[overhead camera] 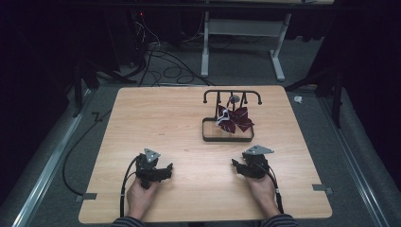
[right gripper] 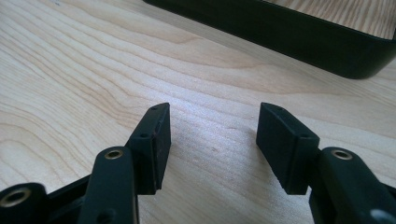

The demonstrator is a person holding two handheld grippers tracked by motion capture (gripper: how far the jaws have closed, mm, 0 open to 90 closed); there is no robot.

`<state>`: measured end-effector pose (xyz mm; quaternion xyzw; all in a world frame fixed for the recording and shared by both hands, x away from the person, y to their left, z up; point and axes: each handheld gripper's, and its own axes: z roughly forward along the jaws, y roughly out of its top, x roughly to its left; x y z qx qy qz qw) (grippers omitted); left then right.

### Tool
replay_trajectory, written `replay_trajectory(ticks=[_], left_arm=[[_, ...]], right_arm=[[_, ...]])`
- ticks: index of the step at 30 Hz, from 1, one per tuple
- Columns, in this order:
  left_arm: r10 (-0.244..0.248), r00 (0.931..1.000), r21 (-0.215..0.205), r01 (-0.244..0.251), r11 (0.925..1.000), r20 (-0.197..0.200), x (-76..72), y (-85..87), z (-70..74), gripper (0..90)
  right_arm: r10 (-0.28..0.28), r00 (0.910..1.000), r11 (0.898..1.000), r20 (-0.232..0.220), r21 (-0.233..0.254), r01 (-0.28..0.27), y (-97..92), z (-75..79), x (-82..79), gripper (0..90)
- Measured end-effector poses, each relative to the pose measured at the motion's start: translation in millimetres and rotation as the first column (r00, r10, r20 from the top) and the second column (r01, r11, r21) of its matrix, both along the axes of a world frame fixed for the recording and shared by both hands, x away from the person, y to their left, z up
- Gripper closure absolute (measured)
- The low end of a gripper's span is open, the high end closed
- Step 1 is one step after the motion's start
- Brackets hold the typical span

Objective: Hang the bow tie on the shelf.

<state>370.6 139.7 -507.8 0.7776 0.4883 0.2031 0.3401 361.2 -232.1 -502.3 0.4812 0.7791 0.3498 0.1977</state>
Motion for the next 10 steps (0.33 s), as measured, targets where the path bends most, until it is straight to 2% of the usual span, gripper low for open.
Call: replay_trajectory(ticks=[4,10], left_arm=[[0.002,1.0000,0.000,-0.002,1.0000,0.000,0.2,-0.2,0.0,15.1],[0.003,1.0000,-0.001,-0.003,1.0000,-0.001,0.3,-0.3,0.0,15.1]], right_arm=[[0.012,0.9998,0.999,0.013,-0.043,-0.012,5.3,-0.3,-1.4,43.9],[0.026,0.9996,0.999,0.009,-0.042,-0.026,6.6,-0.5,-1.8,41.5]])
